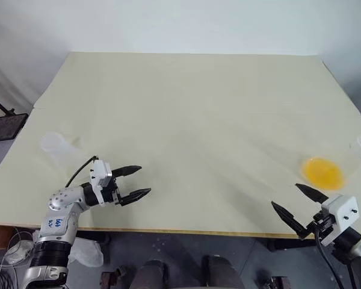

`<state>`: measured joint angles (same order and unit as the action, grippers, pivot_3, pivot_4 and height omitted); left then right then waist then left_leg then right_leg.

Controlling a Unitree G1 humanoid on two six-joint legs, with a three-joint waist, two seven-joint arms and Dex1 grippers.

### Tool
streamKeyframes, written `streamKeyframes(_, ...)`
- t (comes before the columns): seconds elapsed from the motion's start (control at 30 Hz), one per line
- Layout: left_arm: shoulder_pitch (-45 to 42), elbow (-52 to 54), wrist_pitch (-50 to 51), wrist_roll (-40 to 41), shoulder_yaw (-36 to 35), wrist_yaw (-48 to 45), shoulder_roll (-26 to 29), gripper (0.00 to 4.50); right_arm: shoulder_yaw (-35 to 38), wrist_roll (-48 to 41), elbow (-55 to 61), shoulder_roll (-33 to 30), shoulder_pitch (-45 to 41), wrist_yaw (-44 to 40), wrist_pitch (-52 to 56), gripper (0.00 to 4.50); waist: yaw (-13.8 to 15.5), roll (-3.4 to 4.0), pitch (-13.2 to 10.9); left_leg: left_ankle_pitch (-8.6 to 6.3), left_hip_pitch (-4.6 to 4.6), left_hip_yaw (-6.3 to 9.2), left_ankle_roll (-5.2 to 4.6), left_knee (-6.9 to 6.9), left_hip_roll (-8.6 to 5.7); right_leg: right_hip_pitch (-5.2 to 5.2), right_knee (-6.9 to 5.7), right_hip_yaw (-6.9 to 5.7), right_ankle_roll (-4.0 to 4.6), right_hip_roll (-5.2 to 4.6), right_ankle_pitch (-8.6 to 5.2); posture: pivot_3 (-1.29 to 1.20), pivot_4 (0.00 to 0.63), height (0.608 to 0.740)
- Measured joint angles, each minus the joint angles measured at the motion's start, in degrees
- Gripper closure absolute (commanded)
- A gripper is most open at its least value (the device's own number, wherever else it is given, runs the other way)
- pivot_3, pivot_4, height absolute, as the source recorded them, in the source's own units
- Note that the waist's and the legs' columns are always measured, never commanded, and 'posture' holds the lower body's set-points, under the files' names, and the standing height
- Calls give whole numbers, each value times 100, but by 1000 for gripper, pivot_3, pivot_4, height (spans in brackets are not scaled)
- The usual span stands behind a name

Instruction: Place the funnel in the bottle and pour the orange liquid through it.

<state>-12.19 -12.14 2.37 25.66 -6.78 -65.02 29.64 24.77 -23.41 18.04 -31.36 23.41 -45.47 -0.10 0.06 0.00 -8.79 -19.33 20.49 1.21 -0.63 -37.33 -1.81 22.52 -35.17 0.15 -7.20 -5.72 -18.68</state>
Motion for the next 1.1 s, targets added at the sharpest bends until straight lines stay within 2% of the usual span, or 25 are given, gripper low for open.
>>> streamKeyframes(0.57,-117,198,303,-10,13,391,-62,26,-5,35,-85,0,-263,-6,0,0,-4,0,0,0,-2,0,0,-7,0,2,-33,1,0,2,0,0,150,740)
streamKeyframes(0.77,31,418,564,5,-40,613,-26,26,-258,35,-298,-48,-627,-119,28,0,-12,0,0,0,-3,0,0,-8,0,4,-35,2,0,2,0,0,150,740)
streamKeyframes(1.1,1197,1395,394,371,-1203,999,144,26,-622,-11,-644,-240,-1433,-349,238,0,0,-1,0,-3,-6,-1,2,-12,4,1,-22,2,0,-1,0,0,150,740)
